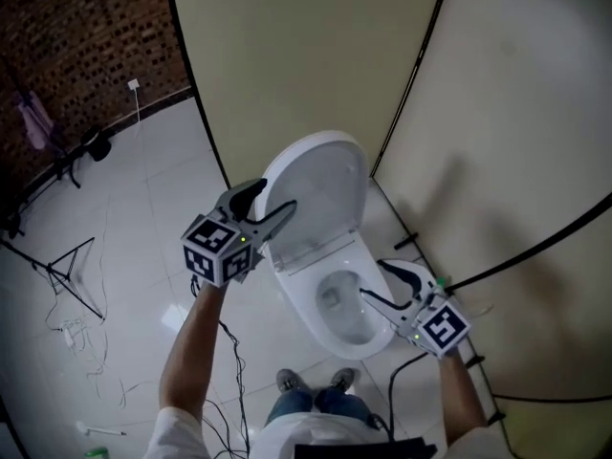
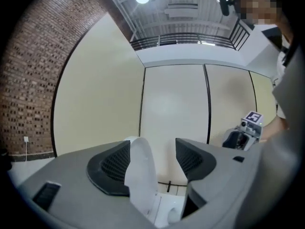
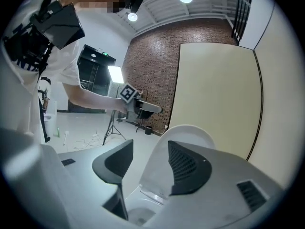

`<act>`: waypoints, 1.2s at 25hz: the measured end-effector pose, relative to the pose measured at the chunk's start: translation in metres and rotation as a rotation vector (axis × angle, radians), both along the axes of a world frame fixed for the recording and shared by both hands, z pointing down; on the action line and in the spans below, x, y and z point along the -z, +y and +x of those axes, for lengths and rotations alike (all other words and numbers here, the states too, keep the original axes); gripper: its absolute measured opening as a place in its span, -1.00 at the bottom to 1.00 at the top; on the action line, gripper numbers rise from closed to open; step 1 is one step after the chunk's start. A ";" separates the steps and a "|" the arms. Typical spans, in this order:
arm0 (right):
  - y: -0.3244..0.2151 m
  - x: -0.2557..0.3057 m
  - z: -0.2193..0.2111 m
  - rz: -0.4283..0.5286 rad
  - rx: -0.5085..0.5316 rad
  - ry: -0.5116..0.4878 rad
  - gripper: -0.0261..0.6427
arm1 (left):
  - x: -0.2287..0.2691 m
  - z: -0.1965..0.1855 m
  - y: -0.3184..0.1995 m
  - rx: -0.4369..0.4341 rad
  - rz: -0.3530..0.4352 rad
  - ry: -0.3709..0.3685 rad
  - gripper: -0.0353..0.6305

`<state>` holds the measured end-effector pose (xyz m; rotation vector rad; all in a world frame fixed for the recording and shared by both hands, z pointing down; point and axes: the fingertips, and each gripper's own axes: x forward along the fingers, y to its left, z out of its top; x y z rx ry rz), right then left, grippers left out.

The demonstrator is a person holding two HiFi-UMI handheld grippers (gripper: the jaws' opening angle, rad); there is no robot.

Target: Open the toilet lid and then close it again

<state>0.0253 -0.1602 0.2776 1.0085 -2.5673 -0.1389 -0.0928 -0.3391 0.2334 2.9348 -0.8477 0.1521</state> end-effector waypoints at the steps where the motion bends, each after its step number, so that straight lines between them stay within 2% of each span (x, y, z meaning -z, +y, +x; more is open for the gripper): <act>1: 0.003 -0.001 0.002 -0.001 -0.009 -0.001 -0.24 | 0.001 0.006 -0.020 -0.007 -0.006 -0.018 -0.01; 2: 0.006 -0.002 0.004 -0.003 -0.019 -0.002 -0.24 | 0.002 0.012 -0.039 -0.013 -0.019 -0.035 0.03; 4: 0.015 -0.006 0.011 -0.013 -0.038 0.003 -0.24 | -0.003 0.024 -0.073 -0.029 -0.051 -0.089 0.22; 7: 0.034 -0.016 0.026 -0.053 -0.086 0.002 -0.24 | -0.025 0.039 -0.110 -0.059 -0.114 -0.175 0.23; 11: 0.058 -0.029 0.049 -0.101 -0.159 -0.015 -0.24 | -0.045 0.053 -0.133 -0.085 -0.184 -0.212 0.22; 15: 0.072 -0.035 0.067 -0.119 -0.208 -0.034 -0.24 | -0.065 0.063 -0.144 -0.089 -0.249 -0.290 0.22; 16: 0.075 -0.035 0.070 -0.122 -0.216 -0.038 -0.24 | -0.069 0.063 -0.145 -0.087 -0.274 -0.297 0.21; 18: 0.079 -0.036 0.072 -0.128 -0.224 -0.049 -0.24 | -0.071 0.062 -0.144 -0.082 -0.291 -0.310 -0.19; 20: 0.081 -0.038 0.072 -0.130 -0.228 -0.069 -0.24 | -0.071 0.061 -0.139 -0.086 -0.267 -0.335 -0.29; 24: 0.082 -0.037 0.069 -0.121 -0.220 -0.095 -0.24 | -0.068 0.069 -0.110 -0.106 -0.205 -0.378 -0.31; 30: 0.091 -0.048 0.066 -0.126 -0.213 -0.129 -0.24 | -0.068 0.103 0.000 -0.121 0.009 -0.445 -0.33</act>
